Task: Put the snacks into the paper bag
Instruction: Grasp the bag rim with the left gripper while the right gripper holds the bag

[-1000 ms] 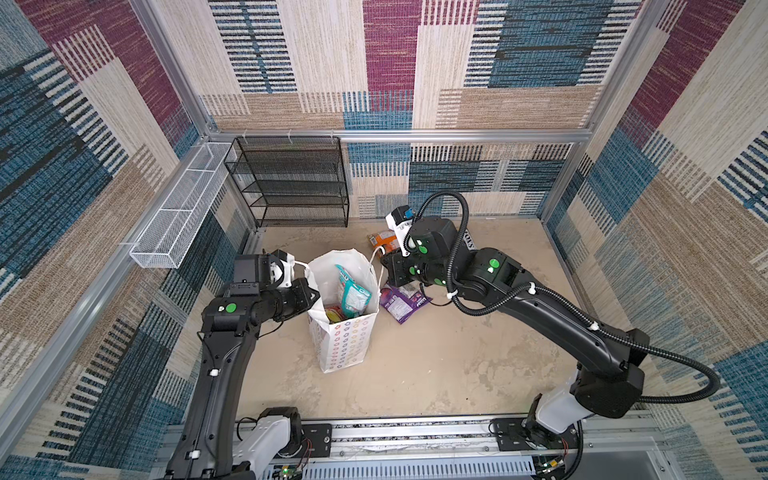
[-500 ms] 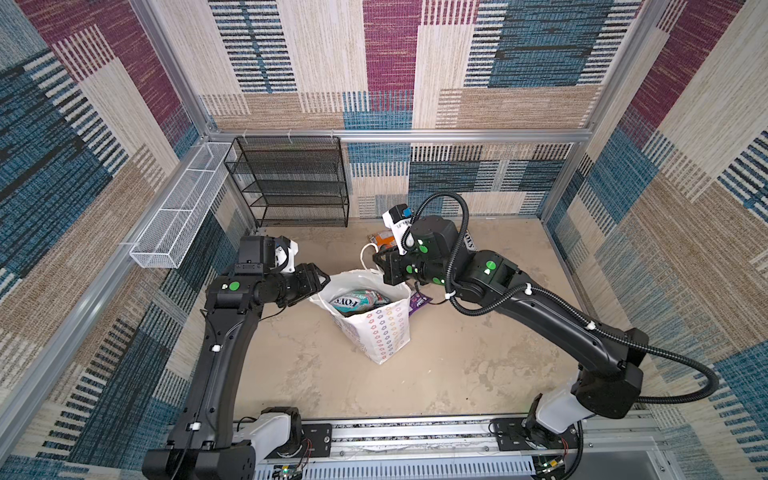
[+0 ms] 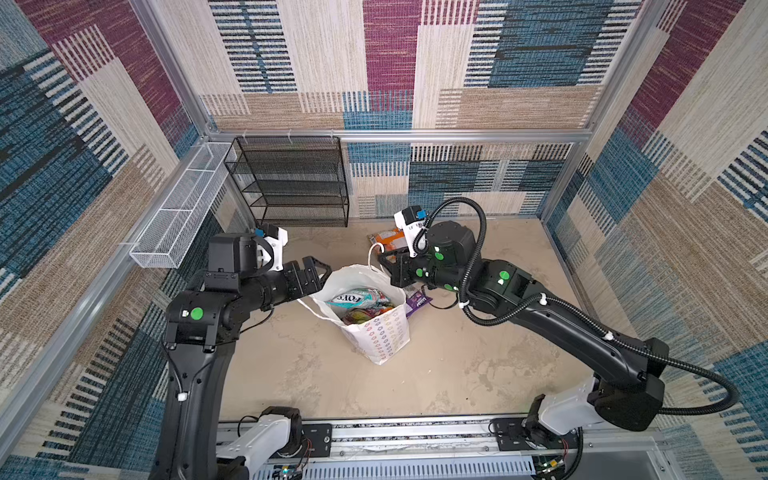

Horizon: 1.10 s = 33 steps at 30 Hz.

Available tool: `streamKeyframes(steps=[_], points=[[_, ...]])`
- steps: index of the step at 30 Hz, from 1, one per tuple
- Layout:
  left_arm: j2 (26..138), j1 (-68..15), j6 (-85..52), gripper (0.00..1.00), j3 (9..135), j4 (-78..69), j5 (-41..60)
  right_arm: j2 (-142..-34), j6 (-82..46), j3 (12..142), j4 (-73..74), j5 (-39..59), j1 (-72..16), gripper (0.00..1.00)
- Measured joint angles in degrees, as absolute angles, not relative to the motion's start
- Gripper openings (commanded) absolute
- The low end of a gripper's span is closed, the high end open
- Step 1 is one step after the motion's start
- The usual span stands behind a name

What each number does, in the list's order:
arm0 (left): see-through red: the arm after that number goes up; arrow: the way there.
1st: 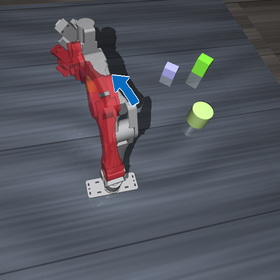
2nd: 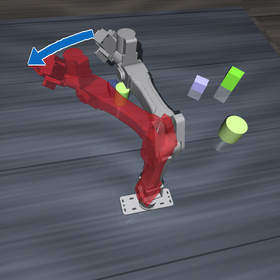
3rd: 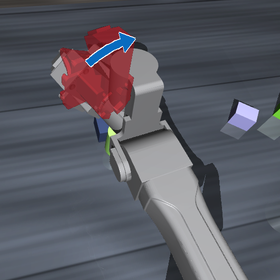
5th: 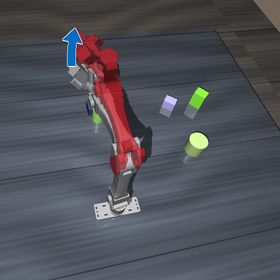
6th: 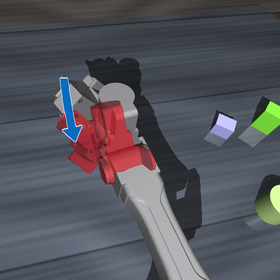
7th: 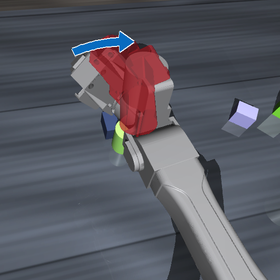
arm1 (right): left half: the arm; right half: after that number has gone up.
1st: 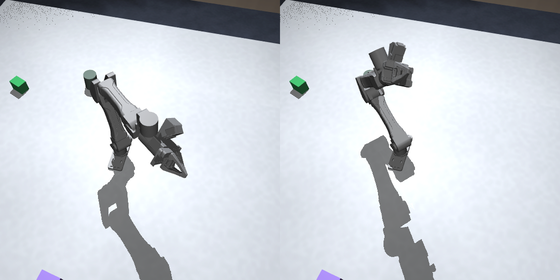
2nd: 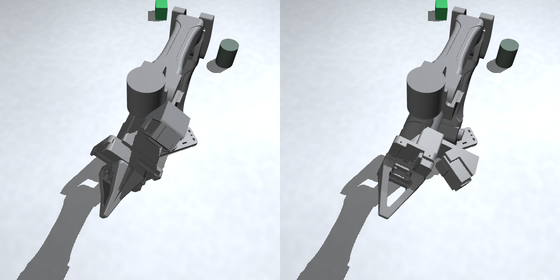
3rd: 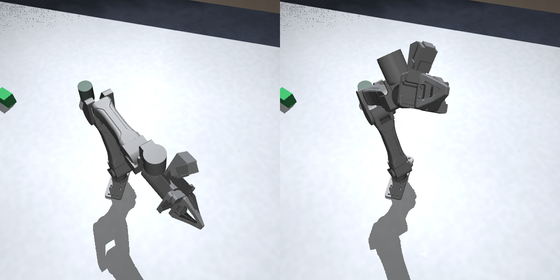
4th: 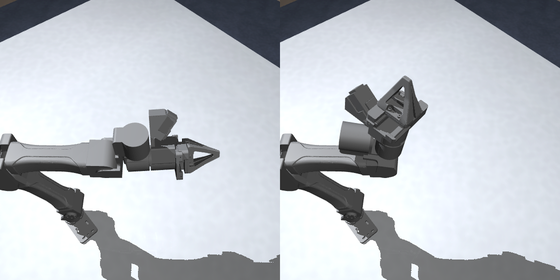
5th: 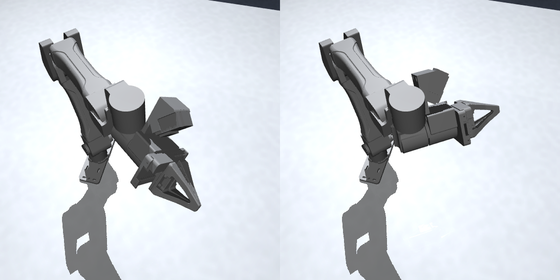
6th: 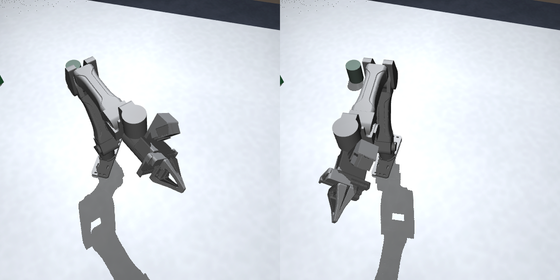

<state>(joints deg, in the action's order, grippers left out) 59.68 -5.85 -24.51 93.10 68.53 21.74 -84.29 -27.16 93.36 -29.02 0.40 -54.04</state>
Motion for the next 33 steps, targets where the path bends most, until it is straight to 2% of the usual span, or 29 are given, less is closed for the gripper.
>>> streamKeyframes(steps=[3,10,16,20,26,28,30,33], points=[[55.9,-5.9,-25.8,0.96,92.6,69.9,20.9,-84.1,-27.1,93.3,-29.0,-0.1,-54.0,0.0],[46.4,-6.9,-32.0,0.97,81.1,73.6,19.7,-82.5,-26.7,91.9,-27.9,-0.6,-54.0,0.0],[46.6,-9.8,-36.4,0.95,75.4,72.9,19.3,-82.6,-26.4,91.3,-26.4,-0.6,-54.0,0.0],[48.5,-15.4,-40.6,0.87,72.5,70.1,15.7,-82.6,-26.3,90.2,-26.4,-0.5,-54.0,0.0],[55.4,-22.5,-45.8,0.68,72.0,65.6,9.3,-82.1,-26.1,89.5,-26.0,-0.5,-54.0,0.0],[55.9,-23.1,-47.3,0.59,71.7,64.6,7.6,-82.0,-26.0,89.2,-26.0,-0.4,-54.0,0.0],[57.0,-23.4,-48.7,0.44,71.4,63.6,5.9,-81.7,-25.9,88.8,-25.9,-0.4,-54.0,0.0],[57.4,-23.5,-50.3,0.36,70.0,62.4,4.3,-81.2,-25.8,88.4,-26.0,-0.4,-54.0,0.0]])
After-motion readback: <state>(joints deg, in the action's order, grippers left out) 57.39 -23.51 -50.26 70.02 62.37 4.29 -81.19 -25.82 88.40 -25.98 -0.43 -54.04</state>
